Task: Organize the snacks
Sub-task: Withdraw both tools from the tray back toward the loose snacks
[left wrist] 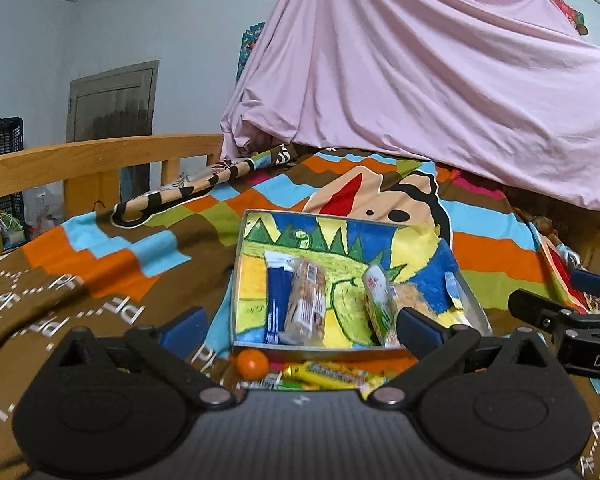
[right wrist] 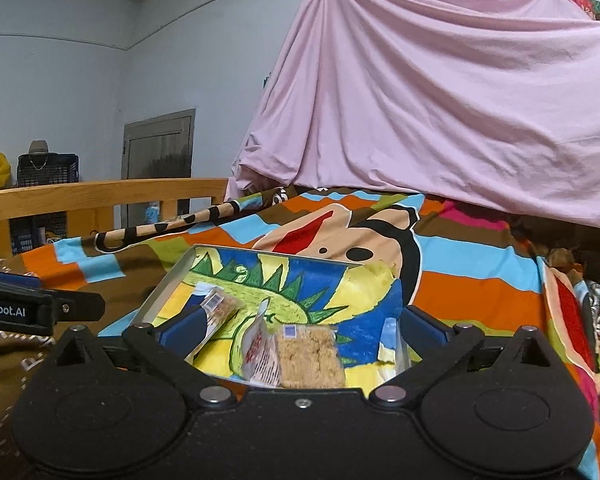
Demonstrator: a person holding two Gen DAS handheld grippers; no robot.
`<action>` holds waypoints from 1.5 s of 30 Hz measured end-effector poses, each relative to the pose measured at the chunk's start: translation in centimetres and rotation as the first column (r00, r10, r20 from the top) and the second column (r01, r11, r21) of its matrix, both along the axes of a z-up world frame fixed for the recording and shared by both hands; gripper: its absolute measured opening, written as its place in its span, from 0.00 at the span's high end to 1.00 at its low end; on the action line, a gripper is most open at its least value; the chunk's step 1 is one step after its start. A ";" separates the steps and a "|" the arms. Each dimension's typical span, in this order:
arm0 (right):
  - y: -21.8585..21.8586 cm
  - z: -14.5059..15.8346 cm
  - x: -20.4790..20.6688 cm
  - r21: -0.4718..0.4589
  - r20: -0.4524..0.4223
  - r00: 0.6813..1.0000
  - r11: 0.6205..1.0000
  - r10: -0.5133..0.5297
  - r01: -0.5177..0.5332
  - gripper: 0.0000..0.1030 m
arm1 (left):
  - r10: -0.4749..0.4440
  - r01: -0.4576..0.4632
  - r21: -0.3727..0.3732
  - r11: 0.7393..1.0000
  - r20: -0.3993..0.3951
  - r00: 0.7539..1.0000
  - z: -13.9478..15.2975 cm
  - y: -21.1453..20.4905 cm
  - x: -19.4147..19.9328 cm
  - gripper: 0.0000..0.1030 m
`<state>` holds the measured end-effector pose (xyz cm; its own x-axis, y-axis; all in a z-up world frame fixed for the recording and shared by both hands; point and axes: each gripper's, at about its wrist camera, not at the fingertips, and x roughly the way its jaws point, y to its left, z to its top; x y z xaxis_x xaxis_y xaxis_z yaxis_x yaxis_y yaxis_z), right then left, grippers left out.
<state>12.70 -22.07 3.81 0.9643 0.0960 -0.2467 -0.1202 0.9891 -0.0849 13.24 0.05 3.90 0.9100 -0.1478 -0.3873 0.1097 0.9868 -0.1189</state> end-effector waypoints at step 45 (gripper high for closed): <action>1.9 -7.3 -7.4 -0.029 -0.325 0.945 0.998 0.044 -0.056 0.01 | -0.025 0.044 0.087 0.995 -0.215 0.976 -6.0 1.8 -7.6 0.01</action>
